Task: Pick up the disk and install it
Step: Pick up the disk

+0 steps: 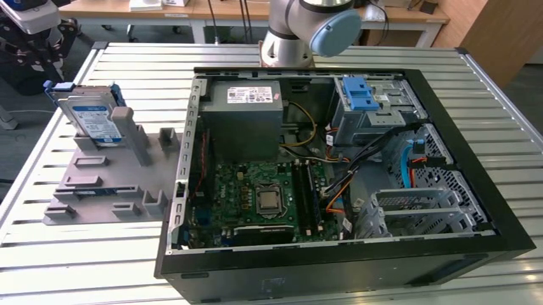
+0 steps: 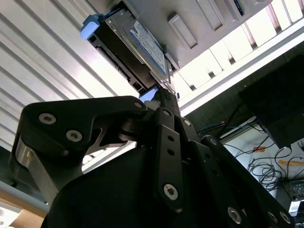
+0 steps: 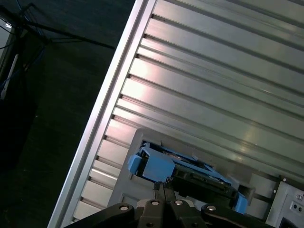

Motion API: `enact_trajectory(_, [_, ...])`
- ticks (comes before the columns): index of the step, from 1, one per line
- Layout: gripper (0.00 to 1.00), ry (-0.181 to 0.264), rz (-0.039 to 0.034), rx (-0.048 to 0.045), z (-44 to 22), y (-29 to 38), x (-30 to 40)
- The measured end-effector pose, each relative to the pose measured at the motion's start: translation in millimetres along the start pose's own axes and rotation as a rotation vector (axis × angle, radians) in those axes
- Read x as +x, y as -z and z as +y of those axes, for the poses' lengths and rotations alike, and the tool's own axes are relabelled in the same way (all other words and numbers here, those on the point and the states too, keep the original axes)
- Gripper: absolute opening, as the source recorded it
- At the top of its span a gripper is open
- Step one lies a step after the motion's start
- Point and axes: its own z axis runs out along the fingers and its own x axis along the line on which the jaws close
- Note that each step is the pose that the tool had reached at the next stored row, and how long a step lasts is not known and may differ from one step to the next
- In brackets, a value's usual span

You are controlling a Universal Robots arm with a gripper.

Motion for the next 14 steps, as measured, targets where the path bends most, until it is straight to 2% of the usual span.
enact_trajectory(14, [0.11, 0.035, 0.0016, 0.0006, 0.0, 0.0, 0.0])
